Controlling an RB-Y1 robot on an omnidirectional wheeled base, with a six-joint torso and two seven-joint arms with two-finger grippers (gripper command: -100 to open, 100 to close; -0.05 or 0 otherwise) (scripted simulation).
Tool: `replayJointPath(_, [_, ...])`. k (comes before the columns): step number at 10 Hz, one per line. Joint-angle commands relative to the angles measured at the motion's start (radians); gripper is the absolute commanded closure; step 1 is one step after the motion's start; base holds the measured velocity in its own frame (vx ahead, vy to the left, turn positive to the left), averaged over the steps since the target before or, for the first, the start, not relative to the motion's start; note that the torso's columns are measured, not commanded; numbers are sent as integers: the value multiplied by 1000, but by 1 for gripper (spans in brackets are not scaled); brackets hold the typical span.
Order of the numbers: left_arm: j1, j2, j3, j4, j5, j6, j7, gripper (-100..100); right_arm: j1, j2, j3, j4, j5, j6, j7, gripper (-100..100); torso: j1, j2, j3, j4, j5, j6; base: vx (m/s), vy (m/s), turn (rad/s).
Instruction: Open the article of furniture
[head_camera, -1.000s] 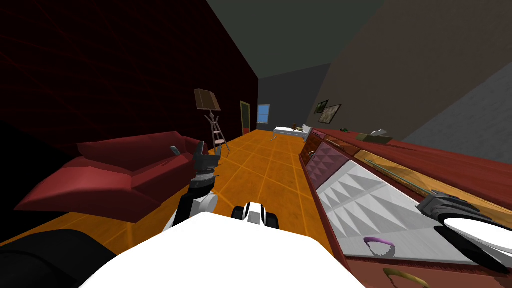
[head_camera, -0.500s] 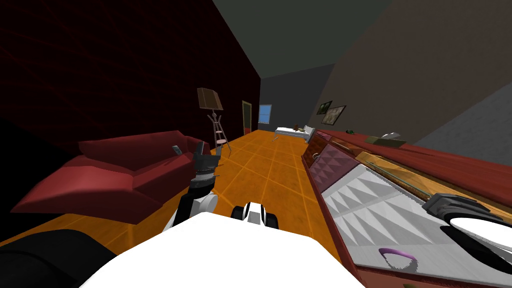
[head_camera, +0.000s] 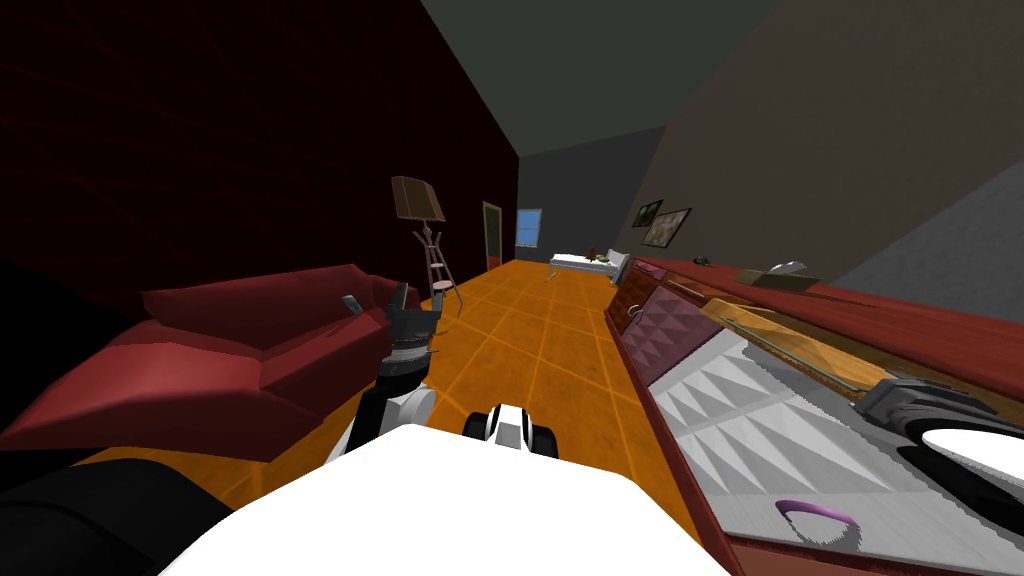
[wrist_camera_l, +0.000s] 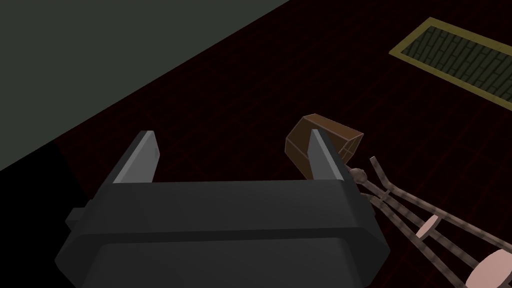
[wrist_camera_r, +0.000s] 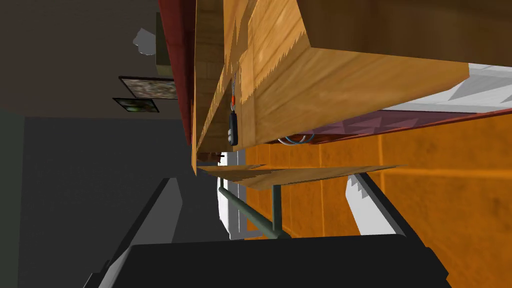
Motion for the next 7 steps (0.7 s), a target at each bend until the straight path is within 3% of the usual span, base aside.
replayJointPath(1, [0, 0, 0, 0, 0, 0, 0, 0, -4, -47, -3, -4, -6, -36, -11, -100, 1, 0, 0, 0, 2, 1, 18, 27, -30])
replayJointPath(3, [0, 0, 0, 0, 0, 0, 0, 0, -7, -76, -3, -9, -13, -56, -15, -100, 1, 0, 0, 0, 0, 0, 22, 26, -30])
replayJointPath(4, [0, 0, 0, 0, 0, 0, 0, 0, -11, -65, -1, -3, -12, -51, -7, -100, 1, 0, 0, 0, 0, 0, 9, 12, -8])
replayJointPath(5, [0, 0, 0, 0, 0, 0, 0, 0, -11, -67, -2, -4, -11, -54, -9, 0, -1, 0, 0, 0, -1, 0, 0, 0, 0])
replayJointPath(7, [0, 0, 0, 0, 0, 0, 0, 0, -11, -67, -2, -4, -11, -54, -9, 0, 0, 0, 0, 0, -1, 0, 0, 0, 0])
